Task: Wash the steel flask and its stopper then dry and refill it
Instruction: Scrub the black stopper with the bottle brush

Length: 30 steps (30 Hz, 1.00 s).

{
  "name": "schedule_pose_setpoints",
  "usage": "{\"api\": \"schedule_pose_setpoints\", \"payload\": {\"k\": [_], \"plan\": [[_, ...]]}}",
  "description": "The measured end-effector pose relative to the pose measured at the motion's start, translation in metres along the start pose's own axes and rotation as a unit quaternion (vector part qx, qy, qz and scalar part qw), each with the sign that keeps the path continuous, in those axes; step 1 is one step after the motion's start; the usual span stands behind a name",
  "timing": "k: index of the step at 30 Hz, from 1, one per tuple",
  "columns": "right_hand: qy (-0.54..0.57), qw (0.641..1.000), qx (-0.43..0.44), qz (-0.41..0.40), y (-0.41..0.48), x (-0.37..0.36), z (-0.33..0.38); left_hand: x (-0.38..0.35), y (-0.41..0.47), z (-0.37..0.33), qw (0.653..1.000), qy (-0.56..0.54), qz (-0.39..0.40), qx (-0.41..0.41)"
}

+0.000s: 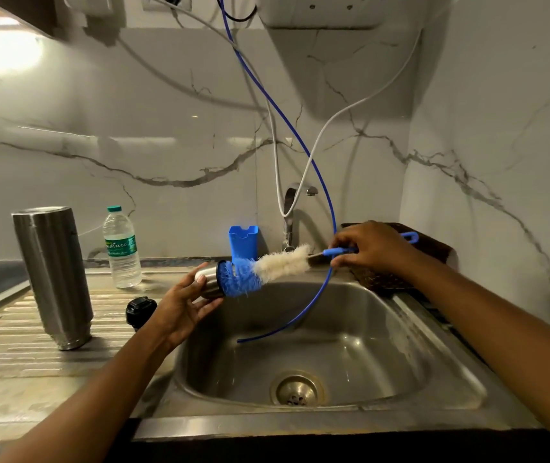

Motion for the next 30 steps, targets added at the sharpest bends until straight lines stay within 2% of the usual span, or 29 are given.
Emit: {"api": "schedule_pose_setpoints", "payload": {"k": [2,4,6,7,9,10,11,12,13,15,17,19,20,22,24,26,28,30], "plan": [[-0.034,0.993,0.03,-0.106,-0.006,-0.002,0.008,0.0,0.0,-0.002,1.0,-0.007,0.006,-0.004],[-0.009,0.995,0.048,-0.085,-0.004,0.004,0.011,0.0,-0.001,-0.006,1.0,-0.015,0.018,-0.003],[0.1,0.993,0.045,0.05,0.004,0.013,0.006,0.0,-0.001,-0.008,0.999,-0.021,0.042,-0.001],[0.171,0.974,0.038,0.143,0.007,0.016,0.001,-0.001,-0.002,-0.009,0.999,-0.019,0.051,-0.001],[0.271,0.91,0.013,0.313,0.009,0.015,-0.003,-0.002,-0.001,-0.009,0.998,-0.006,0.067,0.001],[0.289,0.889,-0.003,0.356,0.01,0.014,-0.004,-0.002,0.0,-0.009,0.998,0.001,0.07,-0.002],[0.289,0.885,-0.014,0.366,0.011,0.013,-0.002,-0.001,0.0,-0.009,0.998,0.005,0.066,-0.007],[0.269,0.9,-0.016,0.343,0.013,0.014,0.0,0.0,0.0,-0.009,0.998,0.002,0.058,-0.012],[0.22,0.93,-0.004,0.294,0.015,0.015,0.003,0.0,-0.001,-0.009,0.999,-0.001,0.05,-0.016],[0.061,0.986,0.031,0.153,0.016,0.016,0.009,0.001,-0.001,-0.009,0.999,-0.017,0.037,-0.018],[-0.056,0.997,0.039,0.022,0.01,0.016,0.012,0.002,-0.001,-0.008,0.999,-0.031,0.029,-0.024],[-0.045,0.997,0.057,-0.022,0.007,0.01,0.014,0.003,0.0,-0.008,0.999,-0.026,0.032,-0.019],[-0.001,0.998,0.064,-0.003,0.007,0.01,0.013,0.002,0.0,-0.009,0.999,-0.021,0.04,-0.017],[0.15,0.981,0.065,0.107,0.009,0.013,0.006,0.001,-0.001,-0.01,0.998,0.0,0.056,-0.014],[0.279,0.927,0.045,0.247,0.011,0.017,-0.002,-0.001,0.0,-0.007,0.997,0.022,0.077,-0.007],[0.333,0.882,0.018,0.333,0.01,0.019,-0.008,-0.003,-0.001,-0.003,0.996,0.031,0.088,0.003],[0.327,0.881,0.012,0.343,0.013,0.018,-0.007,-0.002,0.0,-0.003,0.996,0.021,0.082,-0.001],[0.265,0.922,0.013,0.281,0.013,0.018,-0.001,-0.001,-0.001,-0.004,0.997,0.01,0.07,-0.006]]}}
Point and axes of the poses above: each hand's wrist, its own y-axis towards the middle knuckle, its own x-axis out of the back of the hand, z = x × y, the point moved 2 cm from there along y, towards the middle knuckle, and after that the axes turned 15 degrees about -y, right-handed, at the moved point
